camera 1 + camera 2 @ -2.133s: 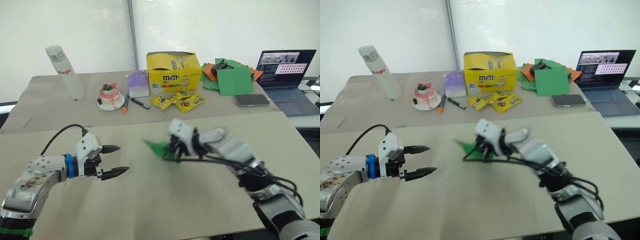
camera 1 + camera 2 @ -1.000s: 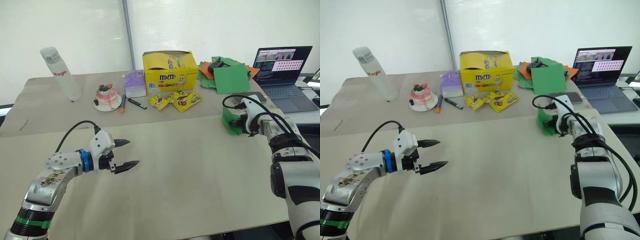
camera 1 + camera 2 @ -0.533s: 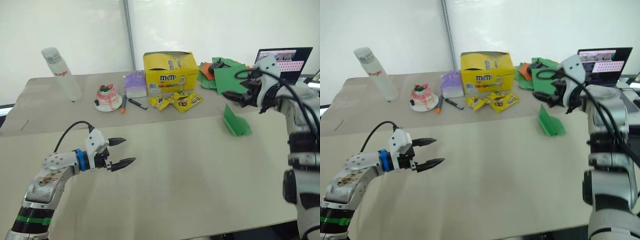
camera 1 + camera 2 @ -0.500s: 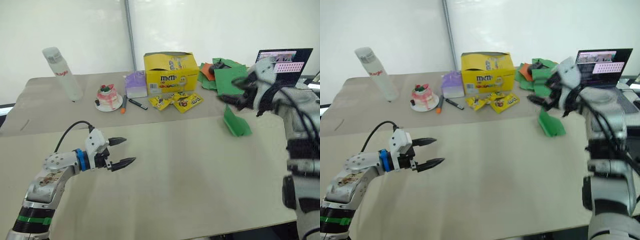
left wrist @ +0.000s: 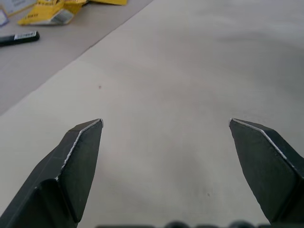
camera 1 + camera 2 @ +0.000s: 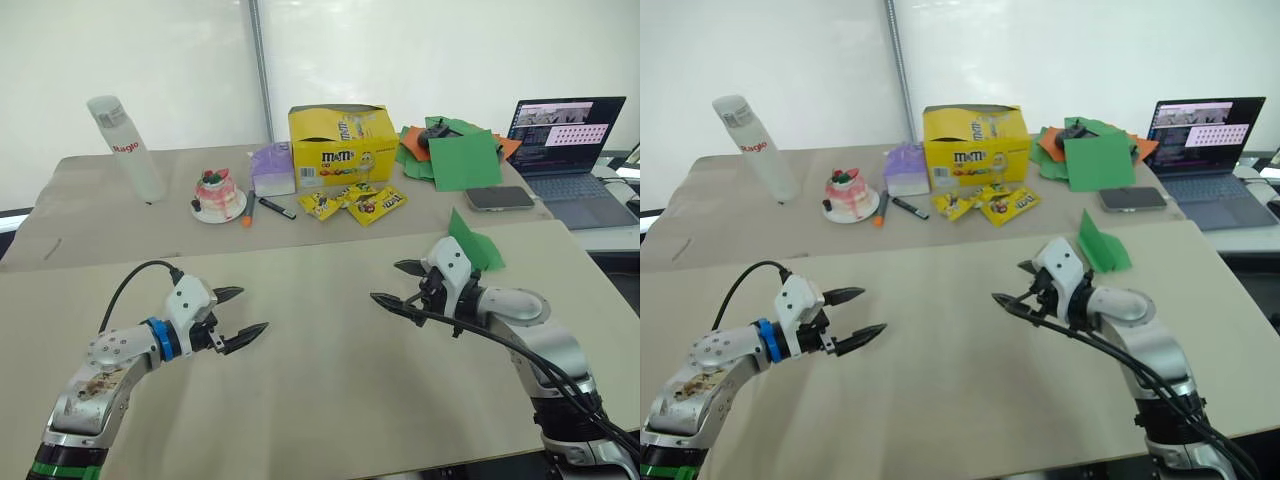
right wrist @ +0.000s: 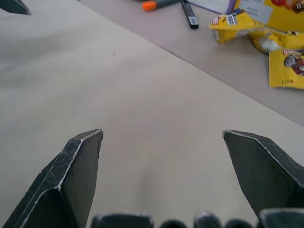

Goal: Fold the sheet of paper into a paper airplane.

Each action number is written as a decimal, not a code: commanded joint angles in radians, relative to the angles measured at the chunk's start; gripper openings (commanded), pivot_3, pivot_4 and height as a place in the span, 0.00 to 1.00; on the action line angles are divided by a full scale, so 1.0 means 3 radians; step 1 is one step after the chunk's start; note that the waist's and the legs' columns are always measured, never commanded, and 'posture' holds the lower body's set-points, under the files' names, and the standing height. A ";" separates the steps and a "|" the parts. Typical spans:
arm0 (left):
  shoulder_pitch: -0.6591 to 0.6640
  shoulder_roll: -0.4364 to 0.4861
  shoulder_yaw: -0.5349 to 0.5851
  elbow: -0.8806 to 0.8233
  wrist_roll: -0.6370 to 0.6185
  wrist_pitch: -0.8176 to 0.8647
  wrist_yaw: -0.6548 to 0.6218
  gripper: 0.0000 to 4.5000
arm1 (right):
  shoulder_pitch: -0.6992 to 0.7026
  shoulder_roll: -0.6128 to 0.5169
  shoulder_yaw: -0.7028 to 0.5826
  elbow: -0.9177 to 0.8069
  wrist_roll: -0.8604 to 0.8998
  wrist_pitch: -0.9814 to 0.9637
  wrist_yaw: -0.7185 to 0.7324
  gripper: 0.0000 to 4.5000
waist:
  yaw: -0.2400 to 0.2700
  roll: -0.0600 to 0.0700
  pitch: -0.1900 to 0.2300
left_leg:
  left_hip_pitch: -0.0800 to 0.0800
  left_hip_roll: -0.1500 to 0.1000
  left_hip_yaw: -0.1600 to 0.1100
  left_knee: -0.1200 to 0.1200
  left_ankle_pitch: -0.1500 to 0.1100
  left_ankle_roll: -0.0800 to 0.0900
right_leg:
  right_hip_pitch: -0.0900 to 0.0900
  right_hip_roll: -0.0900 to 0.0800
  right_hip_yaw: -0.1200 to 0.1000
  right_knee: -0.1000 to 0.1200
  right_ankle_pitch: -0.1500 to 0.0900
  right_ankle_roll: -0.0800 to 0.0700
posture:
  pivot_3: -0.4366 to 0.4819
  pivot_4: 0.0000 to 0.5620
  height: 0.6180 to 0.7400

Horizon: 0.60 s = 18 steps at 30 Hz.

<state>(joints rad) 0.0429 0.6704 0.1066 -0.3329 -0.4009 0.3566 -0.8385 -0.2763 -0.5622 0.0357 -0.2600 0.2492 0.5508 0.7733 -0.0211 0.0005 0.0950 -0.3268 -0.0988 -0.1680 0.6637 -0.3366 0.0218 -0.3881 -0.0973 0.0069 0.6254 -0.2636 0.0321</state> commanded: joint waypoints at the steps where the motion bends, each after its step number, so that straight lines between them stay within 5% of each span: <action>1: 0.0048 -0.0013 0.0114 -0.0240 -0.0064 0.0091 0.0134 1.00 | -0.0084 0.0040 -0.0031 -0.0031 0.0036 -0.0109 -0.0042 0.99 | -0.0002 0.0008 0.0001 | 0.0009 -0.0035 -0.0057 0.0000 0.0014 -0.0003 | 0.0010 -0.0019 -0.0034 0.0003 -0.0001 0.0000 | 0.48 0.27 1.00; 3: 0.0054 -0.0039 0.0130 -0.0278 -0.0053 0.0135 0.0208 1.00 | -0.0114 0.0060 -0.0060 0.0001 0.0074 -0.0045 -0.0071 0.99 | 0.0028 0.0019 0.0010 | 0.0015 -0.0127 -0.0177 0.0001 0.0054 -0.0003 | 0.0009 -0.0048 -0.0087 0.0012 -0.0012 0.0018 | 0.48 0.27 1.00; 11: 0.0010 -0.0189 0.0039 -0.0307 0.0184 0.0067 0.0534 1.00 | -0.0074 0.0132 -0.0075 0.0020 0.0069 -0.0078 -0.0200 0.99 | 0.0118 0.0015 0.0011 | 0.0012 -0.0125 -0.0142 -0.0004 0.0055 0.0001 | -0.0003 -0.0054 0.0013 0.0011 -0.0013 0.0024 | 0.48 0.27 1.00; 18: 0.0014 -0.0364 -0.0045 -0.0231 0.0372 -0.0049 0.0741 1.00 | 0.0164 0.0297 -0.0116 0.0071 -0.0019 -0.0389 -0.0438 0.99 | 0.0104 0.0014 0.0011 | 0.0014 -0.0108 -0.0120 -0.0010 0.0054 0.0000 | -0.0009 -0.0047 0.0024 0.0010 -0.0013 0.0027 | 0.48 0.27 1.00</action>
<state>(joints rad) 0.0500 0.5624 0.0870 -0.3847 -0.3052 0.3702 -0.6343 -0.2277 -0.4769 0.0241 -0.2236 0.2463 0.4771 0.6573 0.0100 0.0047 0.0982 -0.3226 -0.1311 -0.2033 0.6606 -0.3203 0.0218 -0.3908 -0.1113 0.0144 0.6284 -0.2675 0.0402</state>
